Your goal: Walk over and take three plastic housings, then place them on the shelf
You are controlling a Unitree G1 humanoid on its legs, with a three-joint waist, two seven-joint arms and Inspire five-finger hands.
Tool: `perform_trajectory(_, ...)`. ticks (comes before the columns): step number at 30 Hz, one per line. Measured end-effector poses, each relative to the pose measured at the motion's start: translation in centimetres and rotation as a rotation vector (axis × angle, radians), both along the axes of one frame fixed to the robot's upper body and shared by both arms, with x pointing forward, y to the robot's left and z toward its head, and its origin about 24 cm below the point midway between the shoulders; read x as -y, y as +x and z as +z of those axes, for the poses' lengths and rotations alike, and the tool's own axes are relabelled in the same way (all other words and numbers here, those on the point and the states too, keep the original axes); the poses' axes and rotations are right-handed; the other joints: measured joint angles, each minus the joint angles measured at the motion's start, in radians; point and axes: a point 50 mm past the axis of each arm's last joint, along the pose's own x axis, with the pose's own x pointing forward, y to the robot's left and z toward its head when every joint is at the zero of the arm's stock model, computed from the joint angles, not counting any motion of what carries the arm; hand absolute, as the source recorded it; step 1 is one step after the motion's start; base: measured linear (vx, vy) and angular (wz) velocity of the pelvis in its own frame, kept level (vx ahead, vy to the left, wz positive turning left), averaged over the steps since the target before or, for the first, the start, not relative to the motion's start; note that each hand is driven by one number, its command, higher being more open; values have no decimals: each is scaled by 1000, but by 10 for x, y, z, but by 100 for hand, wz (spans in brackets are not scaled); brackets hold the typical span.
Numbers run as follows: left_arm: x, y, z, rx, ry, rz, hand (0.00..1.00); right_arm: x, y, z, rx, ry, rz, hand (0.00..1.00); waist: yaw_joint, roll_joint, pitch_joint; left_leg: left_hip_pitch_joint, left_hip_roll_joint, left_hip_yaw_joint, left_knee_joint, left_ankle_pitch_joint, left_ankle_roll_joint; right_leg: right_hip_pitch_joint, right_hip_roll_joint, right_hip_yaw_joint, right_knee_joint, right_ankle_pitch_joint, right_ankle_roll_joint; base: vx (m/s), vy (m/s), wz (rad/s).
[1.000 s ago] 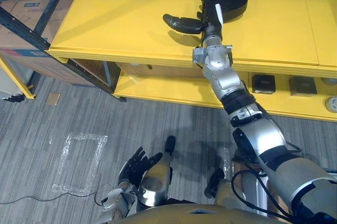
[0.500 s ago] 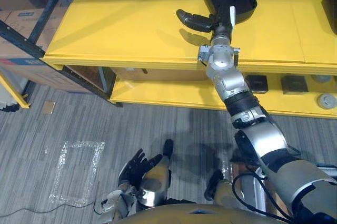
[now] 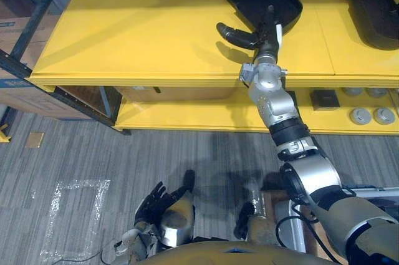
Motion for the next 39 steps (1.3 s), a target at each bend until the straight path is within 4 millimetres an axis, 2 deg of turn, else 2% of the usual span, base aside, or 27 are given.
perform_trajectory(3, -1, -2, -1, -12, 2, 2, 100, -12, -15, 23, 131, -78, 146, 100, -7, -2, 0, 0, 7, 9, 0, -2, 0, 7, 11, 5, -27, 16, -1, -4, -25, -7)
perform_trajectory(4, -2, -3, -2, -20, -1, 7, 100, -13, -22, 38, 200, -107, 194, 100, -11, -7, -3, 1, 7, 9, -1, -3, 1, 11, 12, 5, -36, 19, -1, 0, 0, 0)
perform_trajectory(6, -7, -6, -2, -33, 1, 30, 100, -12, -35, 61, 311, -144, 245, 100, -14, -27, -13, 2, 7, 9, -1, -6, 1, 17, 13, 4, -45, 21, 0, 0, 0, 0)
perform_trajectory(8, -14, -15, -3, -51, 12, 58, 100, -7, -46, 77, 393, -176, 269, 100, -23, -61, -34, 3, 8, 13, -1, -11, 1, 26, 18, 8, -67, 32, 2, 21, -10, -2)
perform_trajectory(10, -23, -22, -4, -75, 29, 73, 100, 9, -51, 93, 450, -204, 254, 100, -26, -98, -57, 8, 8, 20, -1, -15, 0, 45, 25, 18, -103, 51, 3, 38, -11, -8)
perform_trajectory(12, -25, -23, -5, -84, 34, 73, 100, 27, -51, 103, 471, -233, 210, 100, -25, -113, -66, 18, 7, 28, -5, -20, 2, 63, 27, 25, -130, 67, 6, -2, -1, -11)
perform_trajectory(16, -27, -27, -6, -101, 53, 63, 100, 49, -54, 124, 507, -354, 167, 100, -34, -114, -77, 29, 4, 40, -6, -26, 7, 86, 29, 27, -174, 93, 8, -35, 6, -11)
perform_trajectory(19, -30, -35, -8, -128, 58, 73, 100, 64, -49, 135, 471, -579, 140, 100, -49, -122, -101, 31, 3, 43, -6, -27, 8, 97, 32, 28, -199, 105, 11, 0, 0, 0)
perform_trajectory(24, -35, -48, -10, -168, 68, 84, 100, 88, -31, 127, 273, -986, 114, 100, -50, -149, -153, 30, 6, 44, -6, -30, 6, 110, 45, 27, -234, 119, 4, 8, -14, 0)
perform_trajectory(29, -37, -48, -11, -189, 66, 75, 100, 104, -21, 104, 112, -1248, 174, 100, -43, -158, -159, 29, 6, 41, -6, -31, 5, 117, 48, 24, -247, 124, 3, 0, 0, 0)
perform_trajectory(39, -39, -39, -9, -197, 86, 21, 100, 123, -12, 71, -130, -1364, 341, 100, -15, -167, -164, 16, 4, 19, -6, -23, 5, 120, 46, -1, -251, 126, 3, -1, -17, 7)
